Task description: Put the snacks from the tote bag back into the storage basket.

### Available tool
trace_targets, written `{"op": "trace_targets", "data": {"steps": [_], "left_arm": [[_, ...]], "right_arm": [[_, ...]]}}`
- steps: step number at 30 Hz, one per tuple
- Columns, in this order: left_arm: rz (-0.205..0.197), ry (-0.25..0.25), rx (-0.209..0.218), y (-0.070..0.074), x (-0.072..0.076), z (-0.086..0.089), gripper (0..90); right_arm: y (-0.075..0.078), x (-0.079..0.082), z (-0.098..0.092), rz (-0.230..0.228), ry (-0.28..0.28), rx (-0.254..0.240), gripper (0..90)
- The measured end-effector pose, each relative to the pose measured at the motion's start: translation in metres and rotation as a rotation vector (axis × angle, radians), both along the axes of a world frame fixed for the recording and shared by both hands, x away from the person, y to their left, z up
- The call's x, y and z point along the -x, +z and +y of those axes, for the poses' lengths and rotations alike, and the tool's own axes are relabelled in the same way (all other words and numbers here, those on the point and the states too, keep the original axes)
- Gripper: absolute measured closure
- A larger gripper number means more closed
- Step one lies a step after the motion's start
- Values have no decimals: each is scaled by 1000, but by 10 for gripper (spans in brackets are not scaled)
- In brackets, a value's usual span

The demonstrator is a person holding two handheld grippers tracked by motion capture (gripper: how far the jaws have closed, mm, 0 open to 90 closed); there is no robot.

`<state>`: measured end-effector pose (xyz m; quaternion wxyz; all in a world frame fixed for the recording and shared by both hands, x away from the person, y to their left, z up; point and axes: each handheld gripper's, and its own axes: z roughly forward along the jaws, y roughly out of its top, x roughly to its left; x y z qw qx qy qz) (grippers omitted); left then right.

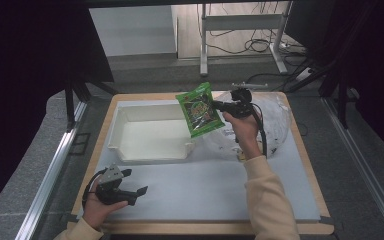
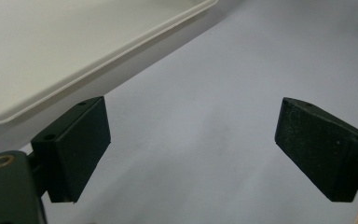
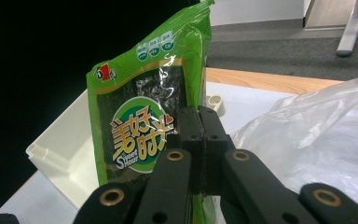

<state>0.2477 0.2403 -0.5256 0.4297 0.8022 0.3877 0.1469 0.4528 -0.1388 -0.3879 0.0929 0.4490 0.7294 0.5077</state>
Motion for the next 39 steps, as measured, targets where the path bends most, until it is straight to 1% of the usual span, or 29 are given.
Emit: {"op": "trace_targets", "data": {"steps": [9, 16, 17, 19, 23, 30, 39], "left_arm": [[-5, -5, 11, 1, 1, 3, 104], [-12, -13, 5, 1, 3, 3, 105], [-18, -13, 13, 1, 4, 4, 105], [-17, -14, 19, 2, 4, 5, 105], [-14, -20, 15, 1, 3, 5, 105], [-16, -16, 18, 2, 4, 6, 105], [-15, -18, 12, 2, 4, 5, 105]], "right_arm": [[-4, -1, 14, 5, 22, 7, 900], [-7, -4, 21, 7, 29, 6, 900], [-8, -4, 23, 9, 33, 6, 900], [-9, -5, 28, 14, 40, 7, 900], [-11, -7, 37, 21, 50, 10, 900], [-14, -8, 49, 28, 63, 11, 900], [-16, -7, 57, 29, 73, -1, 900]]}}
